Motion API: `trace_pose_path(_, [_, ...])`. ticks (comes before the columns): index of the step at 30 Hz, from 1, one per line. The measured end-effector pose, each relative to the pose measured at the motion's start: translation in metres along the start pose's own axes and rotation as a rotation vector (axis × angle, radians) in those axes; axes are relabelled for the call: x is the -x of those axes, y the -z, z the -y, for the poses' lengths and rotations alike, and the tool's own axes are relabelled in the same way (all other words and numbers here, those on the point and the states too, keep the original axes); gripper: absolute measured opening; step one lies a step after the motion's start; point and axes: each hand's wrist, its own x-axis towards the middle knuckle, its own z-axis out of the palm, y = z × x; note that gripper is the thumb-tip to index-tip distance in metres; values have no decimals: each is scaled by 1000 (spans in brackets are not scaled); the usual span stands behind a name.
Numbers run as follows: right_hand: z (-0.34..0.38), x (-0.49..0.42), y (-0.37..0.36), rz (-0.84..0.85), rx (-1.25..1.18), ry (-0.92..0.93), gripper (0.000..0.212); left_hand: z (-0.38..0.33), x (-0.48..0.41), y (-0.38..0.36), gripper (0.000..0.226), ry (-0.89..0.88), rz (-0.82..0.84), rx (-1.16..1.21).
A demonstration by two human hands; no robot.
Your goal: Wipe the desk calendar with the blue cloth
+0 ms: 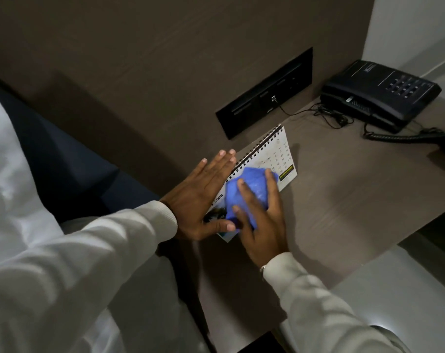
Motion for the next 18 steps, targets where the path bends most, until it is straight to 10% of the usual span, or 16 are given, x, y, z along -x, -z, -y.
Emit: trace_pose_path(18, [12,-39,14,-261,-148,-213,45,6,-1,-2,108,-31,-12,-48])
